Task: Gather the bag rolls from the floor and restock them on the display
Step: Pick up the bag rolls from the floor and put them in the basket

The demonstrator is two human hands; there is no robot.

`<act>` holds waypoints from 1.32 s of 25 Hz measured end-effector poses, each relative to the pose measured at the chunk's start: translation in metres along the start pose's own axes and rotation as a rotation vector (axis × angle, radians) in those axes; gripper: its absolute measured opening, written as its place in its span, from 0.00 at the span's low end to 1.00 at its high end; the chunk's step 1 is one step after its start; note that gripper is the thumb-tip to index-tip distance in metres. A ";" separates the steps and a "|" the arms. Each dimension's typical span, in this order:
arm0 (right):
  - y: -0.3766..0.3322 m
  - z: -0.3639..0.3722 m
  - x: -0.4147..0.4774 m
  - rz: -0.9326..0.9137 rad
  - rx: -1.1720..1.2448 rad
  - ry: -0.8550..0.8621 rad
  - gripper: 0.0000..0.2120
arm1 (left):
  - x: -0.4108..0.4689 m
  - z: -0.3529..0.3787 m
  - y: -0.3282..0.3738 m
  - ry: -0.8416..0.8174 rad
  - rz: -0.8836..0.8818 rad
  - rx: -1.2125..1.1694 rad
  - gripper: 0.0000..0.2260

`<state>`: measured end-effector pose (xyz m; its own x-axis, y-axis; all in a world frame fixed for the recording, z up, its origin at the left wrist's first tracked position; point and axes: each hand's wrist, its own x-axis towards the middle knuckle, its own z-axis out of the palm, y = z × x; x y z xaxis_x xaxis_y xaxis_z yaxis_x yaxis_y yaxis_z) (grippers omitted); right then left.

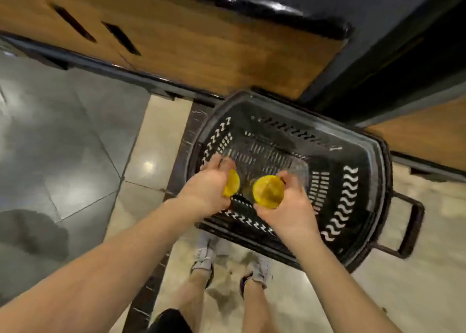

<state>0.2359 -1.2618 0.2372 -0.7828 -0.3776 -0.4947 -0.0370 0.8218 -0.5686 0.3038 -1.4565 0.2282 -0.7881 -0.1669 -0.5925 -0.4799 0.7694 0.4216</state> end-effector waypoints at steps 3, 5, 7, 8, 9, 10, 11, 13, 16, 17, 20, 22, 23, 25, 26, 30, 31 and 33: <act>0.050 0.065 0.043 -0.039 -0.160 -0.112 0.30 | 0.063 0.063 -0.024 -0.142 -0.066 0.204 0.40; 0.078 0.091 0.064 0.011 -0.134 -0.157 0.32 | 0.096 0.096 -0.034 -0.210 -0.121 0.251 0.43; 0.101 0.114 0.085 0.009 -0.174 -0.187 0.37 | 0.121 0.124 -0.042 -0.248 -0.143 0.302 0.39; 0.109 0.123 0.092 -0.007 -0.268 -0.208 0.36 | 0.131 0.135 -0.045 -0.253 -0.148 0.333 0.37; 0.115 0.131 0.098 -0.028 -0.342 -0.223 0.34 | 0.138 0.145 -0.047 -0.249 -0.156 0.355 0.35; 0.119 0.138 0.102 -0.057 -0.394 -0.233 0.32 | 0.143 0.154 -0.049 -0.252 -0.167 0.375 0.34; 0.121 0.143 0.105 -0.089 -0.413 -0.238 0.28 | 0.148 0.162 -0.051 -0.260 -0.177 0.395 0.34; 0.126 0.152 0.112 -0.138 -0.412 -0.268 0.26 | 0.154 0.171 -0.052 -0.281 -0.204 0.444 0.33; 0.130 0.165 0.123 -0.144 -0.424 -0.361 0.32 | 0.161 0.177 -0.053 -0.336 -0.256 0.442 0.29; 0.127 0.170 0.127 -0.117 -0.447 -0.397 0.34 | 0.162 0.176 -0.054 -0.334 -0.258 0.443 0.27; 0.119 0.188 0.133 -0.014 -0.432 -0.480 0.33 | 0.161 0.175 -0.058 -0.334 -0.249 0.477 0.26; 0.116 0.194 0.137 0.007 -0.402 -0.503 0.32 | 0.161 0.175 -0.061 -0.385 -0.304 0.436 0.28; 0.115 0.194 0.138 0.017 -0.368 -0.513 0.33 | 0.161 0.174 -0.062 -0.398 -0.329 0.428 0.30; 0.116 0.190 0.136 0.020 -0.330 -0.480 0.35 | 0.156 0.166 -0.056 -0.409 -0.329 0.444 0.33; 0.117 0.184 0.133 0.021 -0.309 -0.432 0.33 | 0.152 0.161 -0.052 -0.417 -0.307 0.467 0.34; 0.097 0.126 0.115 0.030 -0.190 -0.300 0.28 | 0.115 0.119 -0.025 -0.364 -0.239 0.457 0.33; 0.086 0.100 0.107 0.036 -0.164 -0.279 0.27 | 0.099 0.103 -0.013 -0.323 -0.207 0.449 0.31; 0.056 0.038 0.087 0.020 -0.183 -0.221 0.30 | 0.062 0.061 0.015 -0.216 -0.129 0.485 0.31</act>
<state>0.1889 -1.2649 0.1373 -0.6307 -0.4283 -0.6471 -0.1502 0.8855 -0.4397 0.2715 -1.4178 0.1554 -0.6133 -0.1878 -0.7672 -0.2943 0.9557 0.0014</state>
